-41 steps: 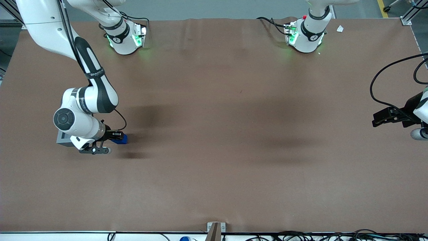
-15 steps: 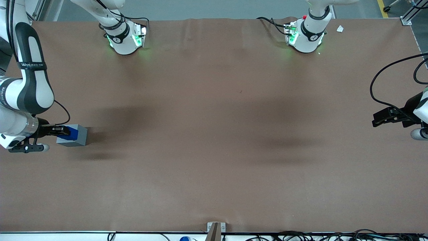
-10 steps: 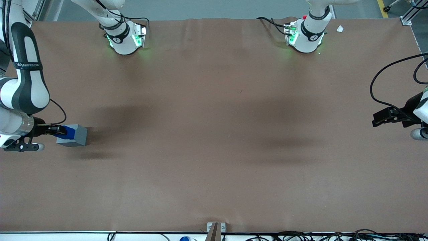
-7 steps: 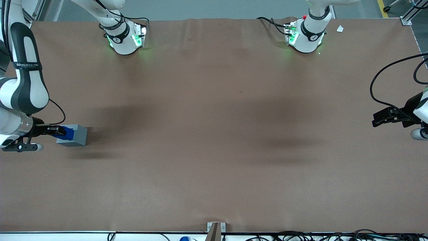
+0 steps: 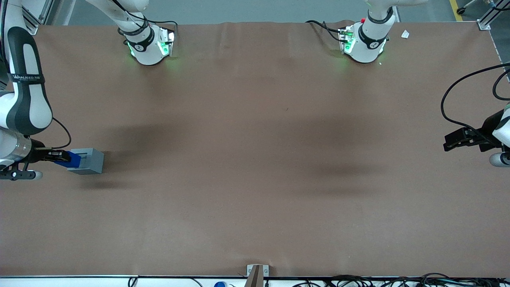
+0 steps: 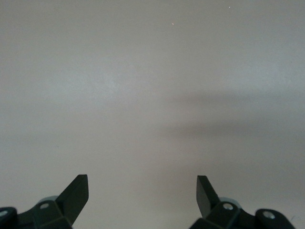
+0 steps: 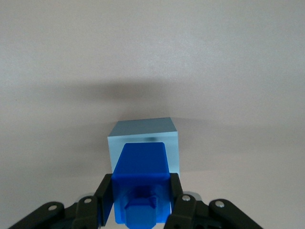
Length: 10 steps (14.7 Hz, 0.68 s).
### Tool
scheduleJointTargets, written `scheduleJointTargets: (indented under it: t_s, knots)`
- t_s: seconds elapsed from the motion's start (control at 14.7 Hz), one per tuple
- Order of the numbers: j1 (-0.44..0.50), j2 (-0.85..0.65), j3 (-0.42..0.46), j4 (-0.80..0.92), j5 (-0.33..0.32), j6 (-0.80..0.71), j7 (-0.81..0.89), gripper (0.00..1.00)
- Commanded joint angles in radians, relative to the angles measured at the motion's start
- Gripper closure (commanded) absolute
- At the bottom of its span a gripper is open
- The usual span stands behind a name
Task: Insert blue part into gray base with right arm
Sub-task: 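Lower the blue block into the gray base's square hole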
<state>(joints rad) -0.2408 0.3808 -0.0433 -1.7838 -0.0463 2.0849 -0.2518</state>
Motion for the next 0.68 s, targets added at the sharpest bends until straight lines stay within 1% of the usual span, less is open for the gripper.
scheduleJointTargets:
  t_s: [0.0,0.61]
  knots:
    - [-0.021,0.007,0.017,-0.005,-0.012,0.011,-0.017,0.74]
    - [-0.021,0.023,0.017,-0.013,-0.01,0.006,-0.038,0.74]
